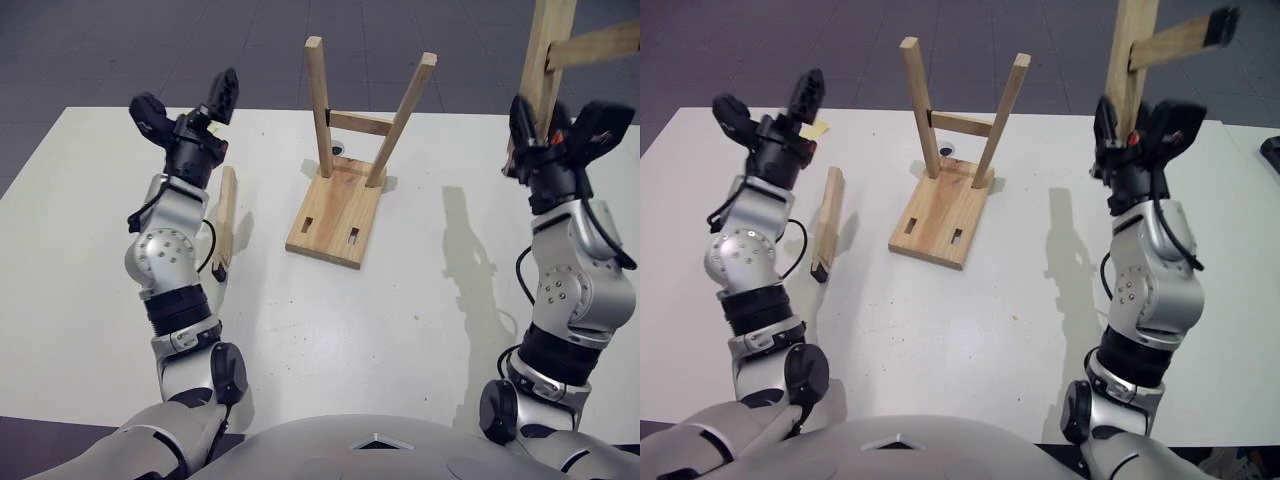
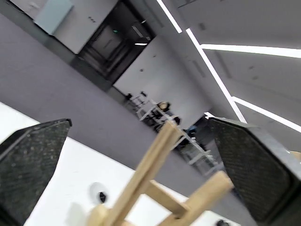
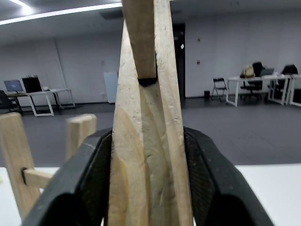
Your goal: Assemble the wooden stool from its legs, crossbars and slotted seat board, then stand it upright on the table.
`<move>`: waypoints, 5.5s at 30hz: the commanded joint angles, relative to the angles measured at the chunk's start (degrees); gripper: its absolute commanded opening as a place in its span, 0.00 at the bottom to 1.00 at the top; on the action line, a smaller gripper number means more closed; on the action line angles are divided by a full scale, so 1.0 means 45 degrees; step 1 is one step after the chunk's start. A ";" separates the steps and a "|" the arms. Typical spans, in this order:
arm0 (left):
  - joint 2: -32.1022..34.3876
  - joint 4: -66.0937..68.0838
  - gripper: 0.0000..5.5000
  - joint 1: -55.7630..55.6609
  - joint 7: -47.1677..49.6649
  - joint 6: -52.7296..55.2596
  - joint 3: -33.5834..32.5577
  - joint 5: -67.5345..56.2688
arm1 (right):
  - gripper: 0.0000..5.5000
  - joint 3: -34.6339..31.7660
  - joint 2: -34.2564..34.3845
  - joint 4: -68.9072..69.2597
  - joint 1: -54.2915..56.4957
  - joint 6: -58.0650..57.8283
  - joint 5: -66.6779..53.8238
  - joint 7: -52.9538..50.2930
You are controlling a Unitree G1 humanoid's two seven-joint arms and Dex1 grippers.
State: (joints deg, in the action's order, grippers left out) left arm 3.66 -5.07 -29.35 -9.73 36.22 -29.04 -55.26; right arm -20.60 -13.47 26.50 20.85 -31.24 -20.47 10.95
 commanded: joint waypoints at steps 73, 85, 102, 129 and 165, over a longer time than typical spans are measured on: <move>0.0225 -0.0463 0.33 -0.1660 0.1753 0.1383 0.3128 -0.5269 | 0.37 0.6009 -0.0864 -0.1498 -0.0953 0.4819 0.2393 0.3884; 0.0175 -0.0686 0.22 -0.1254 0.0828 0.0918 0.3381 -0.4121 | 0.37 0.6154 -0.0836 -0.1789 -0.0921 0.4615 0.2805 0.3661; 0.1875 -0.3011 0.19 -0.0091 0.0592 -0.0385 0.2490 -0.1799 | 0.88 0.7016 -0.2153 -0.2260 -0.3629 0.3688 0.3217 0.4959; 0.0929 -0.1971 0.19 0.1724 0.2251 -0.0415 0.3569 0.2212 | 0.98 0.7473 -0.0793 -0.3306 -0.3944 0.3243 0.4105 0.3390; 0.0153 -0.0179 0.19 0.2550 0.2796 -0.1888 0.2772 0.3950 | 0.98 0.7022 0.0911 -0.4859 -0.3462 0.1672 0.5757 -0.0122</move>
State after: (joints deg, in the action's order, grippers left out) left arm 3.42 -7.93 -19.72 1.36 27.31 -16.14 -40.70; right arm 11.36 -8.91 6.14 5.22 -22.12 4.78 10.62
